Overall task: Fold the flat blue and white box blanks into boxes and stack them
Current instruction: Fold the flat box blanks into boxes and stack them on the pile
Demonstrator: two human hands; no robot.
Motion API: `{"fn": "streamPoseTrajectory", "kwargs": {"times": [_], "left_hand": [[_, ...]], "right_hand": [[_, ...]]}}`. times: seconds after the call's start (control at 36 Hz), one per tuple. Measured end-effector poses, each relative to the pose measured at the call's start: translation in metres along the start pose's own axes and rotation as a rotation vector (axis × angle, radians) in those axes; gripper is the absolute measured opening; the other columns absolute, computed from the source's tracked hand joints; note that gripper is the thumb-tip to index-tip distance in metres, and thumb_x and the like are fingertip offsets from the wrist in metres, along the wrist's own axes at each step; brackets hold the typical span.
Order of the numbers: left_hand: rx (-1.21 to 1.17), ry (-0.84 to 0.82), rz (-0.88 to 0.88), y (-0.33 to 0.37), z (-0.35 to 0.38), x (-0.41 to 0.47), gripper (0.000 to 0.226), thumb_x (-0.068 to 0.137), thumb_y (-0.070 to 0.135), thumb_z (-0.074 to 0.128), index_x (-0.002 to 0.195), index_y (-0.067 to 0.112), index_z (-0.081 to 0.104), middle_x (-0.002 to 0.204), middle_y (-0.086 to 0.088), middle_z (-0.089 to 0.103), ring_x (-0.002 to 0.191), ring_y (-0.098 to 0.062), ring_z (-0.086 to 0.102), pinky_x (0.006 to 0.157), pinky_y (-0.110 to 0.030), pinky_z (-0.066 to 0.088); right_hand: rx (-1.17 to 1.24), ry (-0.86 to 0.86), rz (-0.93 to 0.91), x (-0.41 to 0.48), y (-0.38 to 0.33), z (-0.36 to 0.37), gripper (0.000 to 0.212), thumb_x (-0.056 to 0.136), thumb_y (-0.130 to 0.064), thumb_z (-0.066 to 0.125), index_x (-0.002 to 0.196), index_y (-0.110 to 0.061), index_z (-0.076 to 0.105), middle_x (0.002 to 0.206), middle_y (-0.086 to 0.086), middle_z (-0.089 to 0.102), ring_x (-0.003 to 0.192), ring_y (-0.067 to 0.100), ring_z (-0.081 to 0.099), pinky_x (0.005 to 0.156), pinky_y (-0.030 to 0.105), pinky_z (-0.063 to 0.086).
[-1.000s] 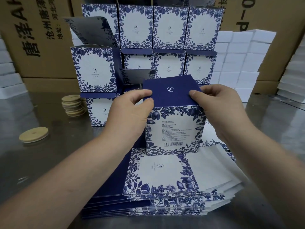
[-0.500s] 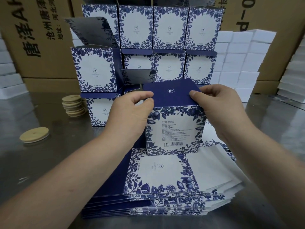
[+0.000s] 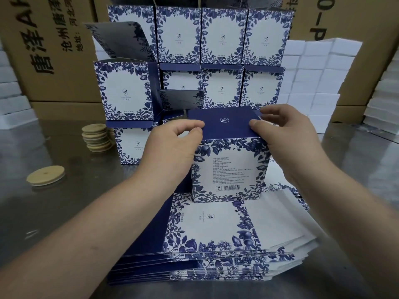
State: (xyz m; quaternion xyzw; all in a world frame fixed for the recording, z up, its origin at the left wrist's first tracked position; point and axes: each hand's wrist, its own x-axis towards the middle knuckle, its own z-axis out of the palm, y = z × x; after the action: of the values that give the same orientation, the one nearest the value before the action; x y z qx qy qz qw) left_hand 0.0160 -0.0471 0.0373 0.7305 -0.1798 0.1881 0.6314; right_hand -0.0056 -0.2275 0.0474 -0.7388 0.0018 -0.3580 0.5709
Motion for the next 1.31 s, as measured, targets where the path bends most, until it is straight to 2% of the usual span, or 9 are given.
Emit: {"fn": "streamPoseTrajectory", "kwargs": {"times": [0.08,0.19,0.31,0.42,0.61,0.81,1.08,1.19,1.31], "left_hand": [[0.0,-0.013,0.015,0.001,0.001,-0.001,0.028,0.089,0.018,0.058,0.072,0.039,0.066,0.073,0.025,0.067,0.057,0.009,0.056,0.058,-0.007,0.045],[0.055,-0.057,0.039,0.002,0.0,-0.001,0.024,0.091,0.023,0.055,0.077,0.039,0.064,0.088,0.03,0.06,0.07,0.023,0.053,0.064,0.006,0.035],[0.136,-0.101,0.077,0.003,0.0,-0.004,0.024,0.094,0.03,0.051,0.076,0.042,0.06,0.113,0.026,0.05,0.106,0.018,0.042,0.073,0.013,0.021],[0.215,-0.176,0.125,-0.002,0.0,-0.005,0.011,0.089,0.038,0.054,0.079,0.042,0.057,0.146,0.015,0.035,0.09,0.033,0.039,0.077,0.006,0.027],[0.453,-0.24,0.194,-0.004,-0.001,-0.007,0.061,0.079,0.053,0.057,0.134,0.032,0.043,0.099,0.053,0.028,0.104,0.011,0.039,0.089,-0.022,0.031],[0.545,-0.127,0.439,-0.003,-0.001,-0.007,0.039,0.083,0.033,0.066,0.118,0.016,0.062,0.115,0.022,0.048,0.126,0.001,0.031,0.1,-0.013,0.018],[0.437,-0.154,0.448,-0.003,-0.002,-0.002,0.03,0.08,0.02,0.072,0.11,0.022,0.069,0.104,0.02,0.054,0.112,0.0,0.044,0.1,-0.017,0.029],[0.395,-0.165,0.441,-0.004,-0.002,-0.002,0.033,0.082,0.016,0.07,0.113,0.026,0.065,0.104,0.021,0.053,0.113,-0.004,0.045,0.098,-0.01,0.028],[0.305,-0.178,0.407,-0.005,0.0,-0.003,0.039,0.082,0.011,0.07,0.108,0.036,0.056,0.1,0.031,0.048,0.109,-0.002,0.043,0.094,0.0,0.023]], "right_hand": [[-0.068,-0.057,-0.025,-0.001,0.0,0.0,0.021,0.086,-0.022,0.062,0.077,-0.041,0.063,0.079,-0.032,0.065,0.067,-0.001,0.062,0.058,0.02,0.047],[-0.249,-0.134,-0.072,-0.003,-0.002,0.001,0.035,0.093,-0.017,0.045,0.083,-0.045,0.062,0.131,-0.015,0.054,0.118,0.004,0.046,0.104,0.031,0.036],[-0.286,-0.203,-0.052,-0.001,-0.003,-0.002,0.039,0.094,-0.016,0.033,0.098,-0.043,0.06,0.143,-0.018,0.042,0.118,-0.002,0.036,0.106,0.025,0.029],[-0.292,-0.301,-0.083,0.003,0.0,-0.006,0.042,0.094,-0.011,0.031,0.103,-0.041,0.059,0.145,-0.02,0.037,0.138,-0.002,0.02,0.109,0.017,0.013],[-0.32,-0.339,-0.129,0.005,0.005,-0.008,0.018,0.094,-0.028,0.043,0.102,-0.035,0.057,0.122,-0.025,0.047,0.122,-0.008,0.032,0.095,0.013,0.022],[-0.516,-0.291,-0.231,0.006,-0.001,-0.011,0.029,0.097,-0.03,0.045,0.1,-0.012,0.068,0.117,-0.019,0.06,0.112,-0.019,0.029,0.089,0.007,0.026],[-0.495,-0.447,-0.387,-0.003,-0.015,-0.014,0.033,0.075,-0.032,0.073,0.103,-0.043,0.06,0.102,-0.026,0.055,0.101,-0.02,0.044,0.095,0.0,0.027],[-0.547,-0.436,-0.507,-0.011,-0.017,-0.007,0.033,0.081,-0.022,0.071,0.114,-0.022,0.067,0.102,-0.024,0.054,0.104,-0.006,0.05,0.107,0.037,0.035],[-0.513,-0.369,-0.515,-0.013,-0.012,-0.003,0.033,0.081,-0.017,0.072,0.114,-0.018,0.067,0.106,-0.021,0.054,0.113,0.004,0.051,0.102,0.02,0.035]]}}
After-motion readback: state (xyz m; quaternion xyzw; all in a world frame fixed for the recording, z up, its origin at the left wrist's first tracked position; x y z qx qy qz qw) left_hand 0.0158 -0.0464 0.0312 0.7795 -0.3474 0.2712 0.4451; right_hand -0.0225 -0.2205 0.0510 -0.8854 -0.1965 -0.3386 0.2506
